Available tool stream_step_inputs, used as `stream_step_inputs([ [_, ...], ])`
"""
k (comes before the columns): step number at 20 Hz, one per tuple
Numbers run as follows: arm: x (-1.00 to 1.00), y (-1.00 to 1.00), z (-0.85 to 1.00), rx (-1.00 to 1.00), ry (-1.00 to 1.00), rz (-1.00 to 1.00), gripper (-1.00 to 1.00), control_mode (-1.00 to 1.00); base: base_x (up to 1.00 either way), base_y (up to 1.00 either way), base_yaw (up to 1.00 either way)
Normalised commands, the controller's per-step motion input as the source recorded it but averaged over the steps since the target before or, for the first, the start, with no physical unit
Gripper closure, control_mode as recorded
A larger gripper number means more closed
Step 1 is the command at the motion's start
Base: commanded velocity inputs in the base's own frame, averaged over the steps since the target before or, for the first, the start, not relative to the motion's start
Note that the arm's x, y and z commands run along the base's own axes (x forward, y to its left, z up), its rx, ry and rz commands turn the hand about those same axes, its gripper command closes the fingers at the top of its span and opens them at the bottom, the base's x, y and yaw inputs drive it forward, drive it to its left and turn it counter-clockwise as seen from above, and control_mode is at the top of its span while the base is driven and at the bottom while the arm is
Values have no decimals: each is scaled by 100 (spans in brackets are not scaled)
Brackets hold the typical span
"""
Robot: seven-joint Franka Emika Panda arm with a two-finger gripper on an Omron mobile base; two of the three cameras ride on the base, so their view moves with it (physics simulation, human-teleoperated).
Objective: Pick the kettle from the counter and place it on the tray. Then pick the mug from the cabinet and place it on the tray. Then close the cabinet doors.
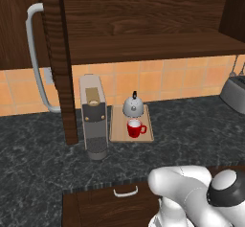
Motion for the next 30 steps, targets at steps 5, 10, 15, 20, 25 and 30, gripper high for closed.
stream_step_inputs([
  [5,6,-10,-7,0,0,20,-100,-100,0,0,0],
  [10,29,0,-5,-4,4,20,-100,-100,0,0,0],
  [15,35,0,-4,-6,4,21,-100,-100,0,0,0],
  [20,32,3,0,-1,9,19,-100,-100,0,0,0],
  [25,26,8,0,0,5,19,-100,-100,0,0,0],
  [30,16,26,0,-2,2,18,-100,-100,0,0,0],
])
